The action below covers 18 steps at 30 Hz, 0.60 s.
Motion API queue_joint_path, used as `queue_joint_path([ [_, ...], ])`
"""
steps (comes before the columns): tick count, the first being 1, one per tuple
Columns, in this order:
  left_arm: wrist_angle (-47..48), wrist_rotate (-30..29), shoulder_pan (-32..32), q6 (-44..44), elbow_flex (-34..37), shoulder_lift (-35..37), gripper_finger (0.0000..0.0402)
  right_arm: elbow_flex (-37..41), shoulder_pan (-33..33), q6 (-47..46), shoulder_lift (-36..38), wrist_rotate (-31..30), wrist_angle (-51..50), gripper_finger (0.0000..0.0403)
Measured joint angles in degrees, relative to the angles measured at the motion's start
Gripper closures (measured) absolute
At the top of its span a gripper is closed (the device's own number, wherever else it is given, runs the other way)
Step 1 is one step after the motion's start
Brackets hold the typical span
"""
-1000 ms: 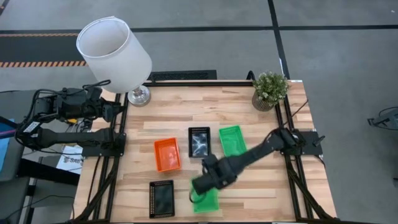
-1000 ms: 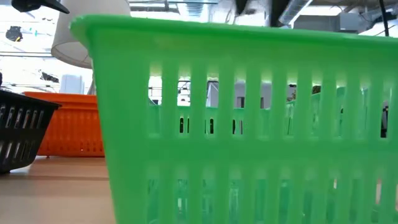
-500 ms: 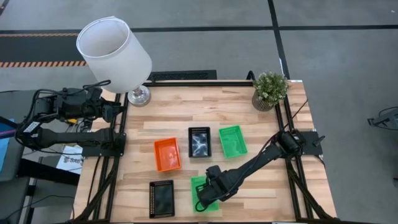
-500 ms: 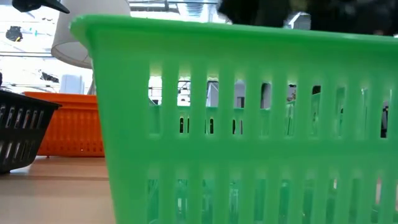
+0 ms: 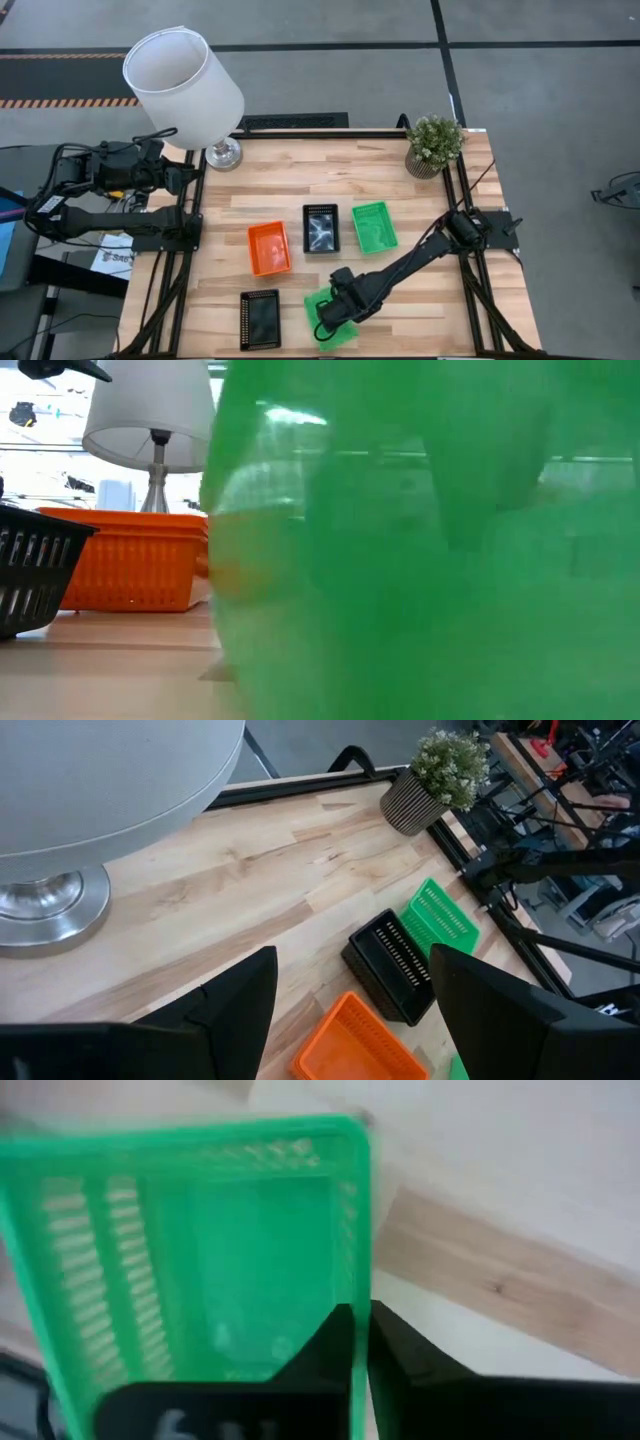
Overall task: Stack baskets by color
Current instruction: Stack the bottom green bin on the green bins
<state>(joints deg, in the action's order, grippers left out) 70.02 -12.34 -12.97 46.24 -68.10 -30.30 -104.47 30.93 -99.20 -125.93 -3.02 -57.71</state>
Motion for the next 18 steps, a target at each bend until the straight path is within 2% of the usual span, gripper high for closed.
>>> queue_joint_path([
  [2, 0.00, -0.01, 0.01, 0.00, 0.00, 0.00, 0.0150, 0.00, -0.51, 1.06, 0.00, 1.67, 0.21, 0.0390],
  [6, 0.00, -0.04, 0.02, -0.59, 0.00, 0.00, 0.0150, 0.00, -1.08, 2.20, 0.03, 2.70, 1.11, 0.0383],
  [11, 0.00, -0.91, 0.00, -2.29, 0.00, 0.00, 0.0150, -0.30, -1.71, 3.53, 1.18, 2.64, 1.60, 0.0396],
  [18, 0.02, -0.96, 0.01, -2.48, 0.01, 0.00, 0.0150, -1.55, -4.00, 10.39, 7.34, 0.18, 0.51, 0.0392],
])
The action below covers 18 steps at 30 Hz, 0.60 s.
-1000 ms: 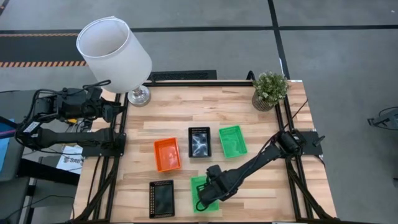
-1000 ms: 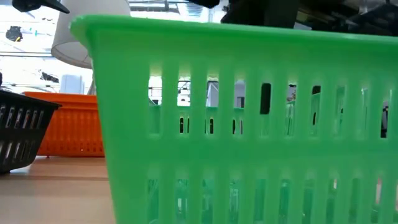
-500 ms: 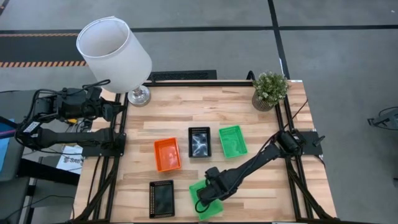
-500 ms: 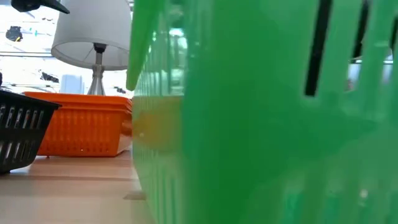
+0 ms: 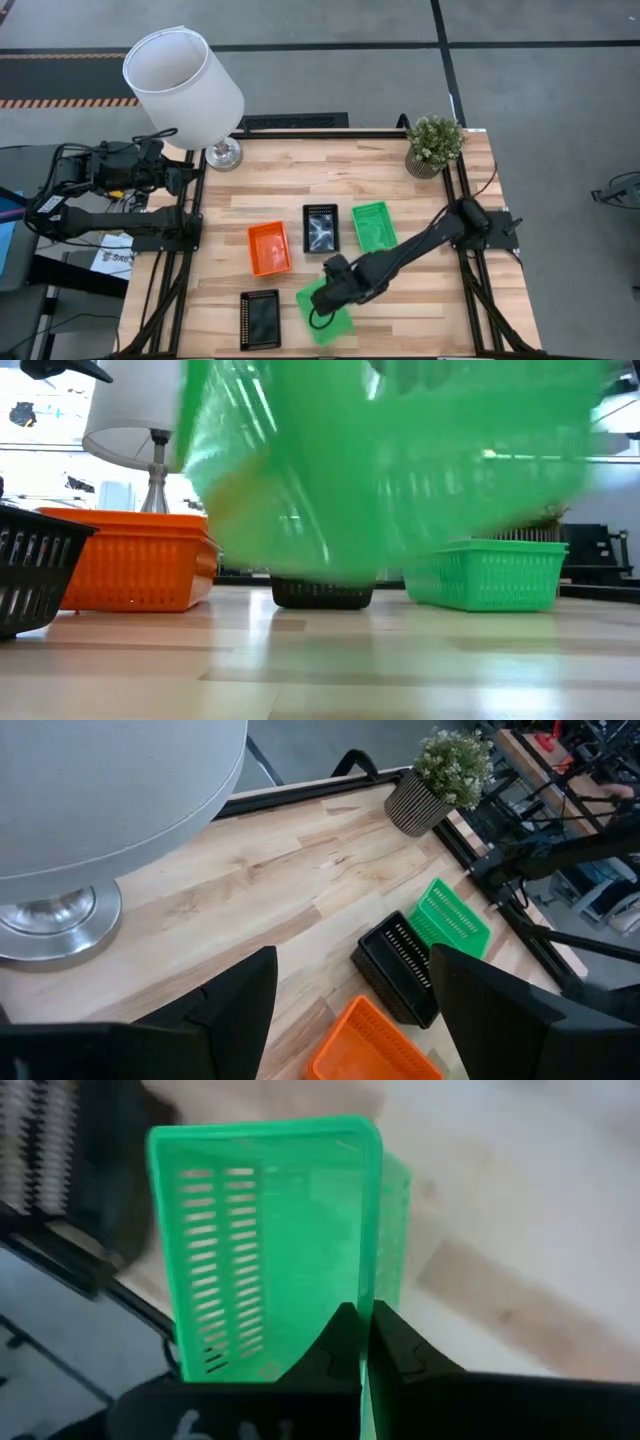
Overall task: Stack baskets by color
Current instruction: Stack the bottom green bin on the green bins
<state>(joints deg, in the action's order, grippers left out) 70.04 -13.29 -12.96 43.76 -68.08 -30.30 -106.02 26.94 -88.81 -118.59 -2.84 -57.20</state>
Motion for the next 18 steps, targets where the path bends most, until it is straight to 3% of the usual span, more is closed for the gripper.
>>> queue_joint_path([
  [4, 0.00, -0.01, 0.00, -0.04, -0.01, 0.00, 0.0150, -0.02, -1.81, 4.17, 5.75, -5.35, -4.67, 0.0396],
  [11, 0.00, -0.49, 0.00, -0.46, -0.01, -0.02, 0.0150, -0.02, -6.58, 8.26, 16.22, -16.16, -23.55, 0.0397],
  [18, 0.00, -0.53, 0.00, 2.85, -0.01, -0.02, 0.0150, 4.35, -11.66, 9.41, 27.28, -17.73, -30.76, 0.0394],
])
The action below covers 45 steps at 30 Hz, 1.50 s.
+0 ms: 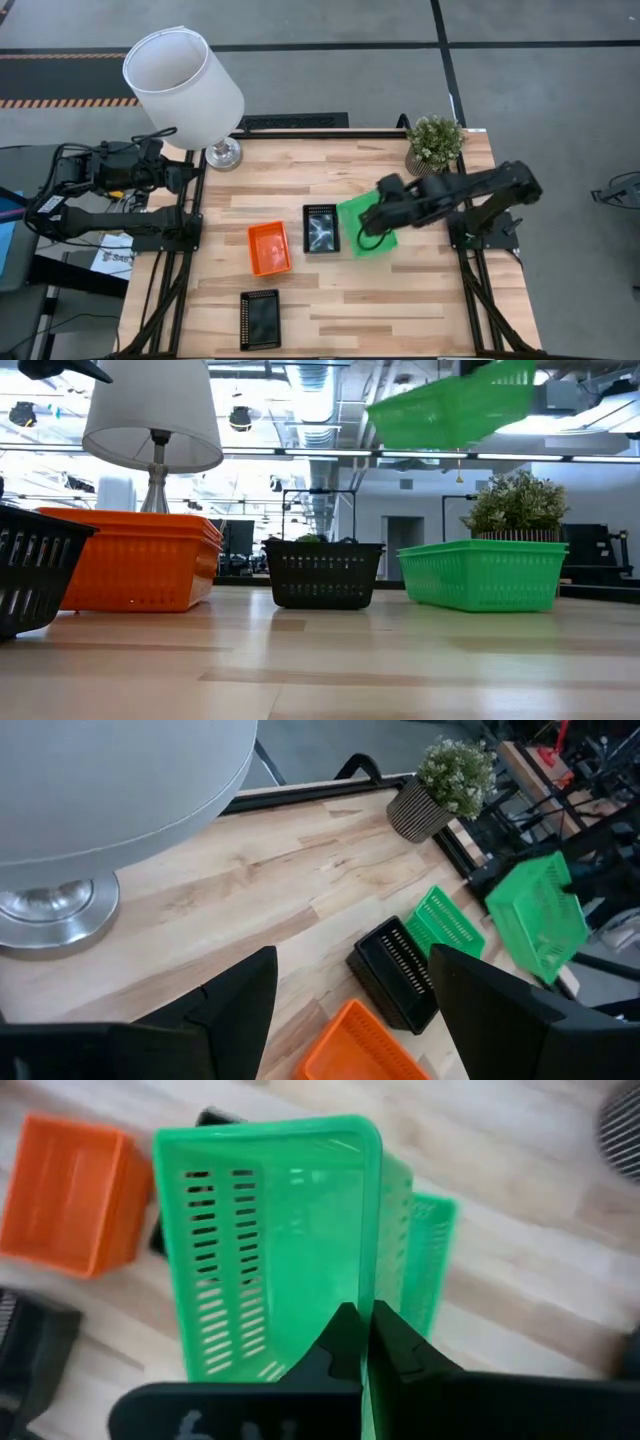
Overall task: Stack baskets by color
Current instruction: Stack the bottom green bin on the green bins
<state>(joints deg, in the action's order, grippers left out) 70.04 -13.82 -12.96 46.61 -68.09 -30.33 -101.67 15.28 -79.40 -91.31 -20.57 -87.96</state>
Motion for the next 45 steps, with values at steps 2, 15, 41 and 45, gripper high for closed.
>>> queue_joint_path([
  [2, 0.00, -0.34, -0.01, 0.77, 0.00, 0.00, 0.0150, 3.47, -1.41, -0.19, 3.31, -0.43, 0.67, 0.0396],
  [15, 0.00, -1.74, -0.01, 0.85, -0.01, 0.00, 0.0150, 34.08, -7.34, 1.32, 19.47, 4.53, 23.26, 0.0394],
  [41, -0.53, -3.44, 0.01, 5.49, 0.00, 0.02, 0.0150, 52.27, -13.65, 9.76, 20.46, 15.13, 43.89, 0.0377],
  [45, -0.52, -3.34, 0.01, 5.97, -0.01, 0.02, 0.0150, 52.35, -15.08, 10.84, 20.44, 16.75, 43.80, 0.0355],
])
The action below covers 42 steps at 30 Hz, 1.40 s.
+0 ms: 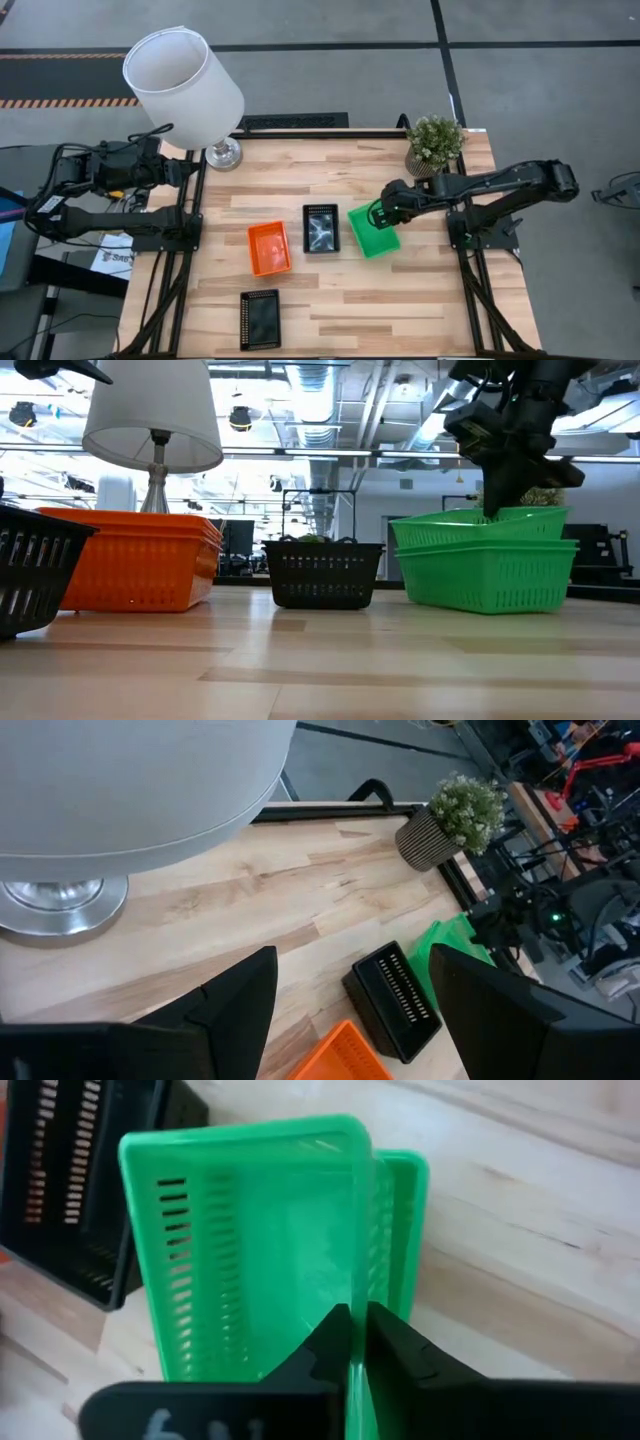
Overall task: Stack baskets by color
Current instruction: Stack the bottom green bin on the green bins, then stack the bottom black bin on the black bins
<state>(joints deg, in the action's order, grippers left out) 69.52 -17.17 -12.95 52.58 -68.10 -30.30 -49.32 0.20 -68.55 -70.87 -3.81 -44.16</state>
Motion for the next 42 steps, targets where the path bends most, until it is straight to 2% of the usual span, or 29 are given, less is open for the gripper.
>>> queue_joint_path([
  [8, 0.02, 0.90, 0.00, 0.44, 0.02, 0.00, 0.0150, -0.67, -3.17, 1.20, 1.06, 0.53, -0.59, 0.0284],
  [13, 0.04, 3.13, 0.00, 0.44, 0.02, 0.00, 0.0150, -5.55, -3.22, 1.10, 3.87, 0.93, -0.36, 0.0242],
  [17, 0.07, 7.19, -0.02, 0.58, 0.00, 0.00, 0.0150, -10.43, 1.89, -2.52, 4.71, -3.77, 4.76, 0.0224],
  [21, 1.25, 15.37, -0.01, 0.47, 0.01, 0.00, 0.0150, -12.48, 8.96, -4.28, 2.09, -7.65, 13.53, 0.0220],
  [28, 11.85, 28.47, -0.01, 6.66, 0.02, 0.00, 0.0150, -12.46, 19.55, -11.07, -11.20, -12.99, 35.33, 0.0224],
  [33, 16.95, 31.60, -0.02, 7.80, 0.02, 0.00, 0.0150, -15.13, 23.90, -14.69, -24.75, -13.15, 53.01, 0.0224],
  [37, 16.90, 30.29, -0.02, 7.30, 0.02, -0.02, 0.0150, -22.54, 25.68, -17.83, -35.62, -12.83, 52.97, 0.0225],
  [42, 16.87, 29.34, -0.01, 6.03, 0.02, -0.01, 0.0150, -34.86, 26.46, -20.08, -46.78, -11.91, 48.28, 0.0225],
])
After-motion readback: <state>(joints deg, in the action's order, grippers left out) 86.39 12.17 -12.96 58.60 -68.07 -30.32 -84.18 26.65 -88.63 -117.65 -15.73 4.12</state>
